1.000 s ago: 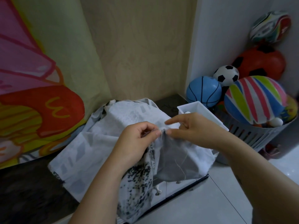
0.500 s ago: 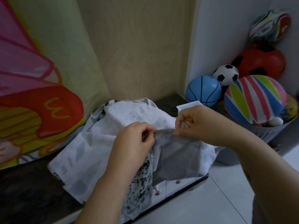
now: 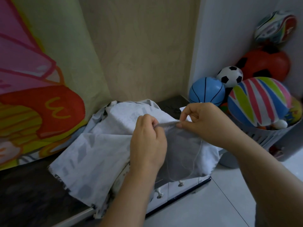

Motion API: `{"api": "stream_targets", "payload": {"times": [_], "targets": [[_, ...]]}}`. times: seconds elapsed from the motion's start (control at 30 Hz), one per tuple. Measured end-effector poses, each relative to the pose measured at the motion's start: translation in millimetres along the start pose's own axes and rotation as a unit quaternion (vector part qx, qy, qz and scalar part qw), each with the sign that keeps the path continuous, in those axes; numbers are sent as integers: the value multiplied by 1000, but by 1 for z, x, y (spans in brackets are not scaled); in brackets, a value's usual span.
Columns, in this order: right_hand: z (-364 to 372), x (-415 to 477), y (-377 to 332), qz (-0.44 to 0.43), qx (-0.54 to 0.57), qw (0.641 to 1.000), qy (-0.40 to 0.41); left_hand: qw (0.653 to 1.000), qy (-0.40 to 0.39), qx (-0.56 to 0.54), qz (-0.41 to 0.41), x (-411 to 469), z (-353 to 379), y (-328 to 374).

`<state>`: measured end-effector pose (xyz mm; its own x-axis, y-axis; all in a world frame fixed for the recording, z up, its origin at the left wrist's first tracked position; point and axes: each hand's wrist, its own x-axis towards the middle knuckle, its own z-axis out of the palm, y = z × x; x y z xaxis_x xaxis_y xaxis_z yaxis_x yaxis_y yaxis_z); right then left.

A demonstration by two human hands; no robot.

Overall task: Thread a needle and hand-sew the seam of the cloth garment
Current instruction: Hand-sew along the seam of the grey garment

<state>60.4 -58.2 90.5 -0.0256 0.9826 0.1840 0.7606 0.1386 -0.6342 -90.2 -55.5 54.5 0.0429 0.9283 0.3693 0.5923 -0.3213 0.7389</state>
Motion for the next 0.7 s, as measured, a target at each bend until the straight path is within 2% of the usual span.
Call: {"api": "stream_targets", "payload": {"times": [0.17,0.27,0.5,0.6,0.7], "targets": [[-4,0,9,14,16,1000,4,997,-26,-32,69,3,1,-9],[-9,0,12,17,29,999,12,994,-55,-67,73,5,-3,-12],[-9,-1,20,50,9,998,-31,975,-132,-176,-21,5,-9,-13],[0,-1,26,76,-11,995,-56,968,-171,-174,-64,5,-7,-16],[8,-2,27,94,-29,993,-66,963,-179,-177,-97,7,-5,-21]]}}
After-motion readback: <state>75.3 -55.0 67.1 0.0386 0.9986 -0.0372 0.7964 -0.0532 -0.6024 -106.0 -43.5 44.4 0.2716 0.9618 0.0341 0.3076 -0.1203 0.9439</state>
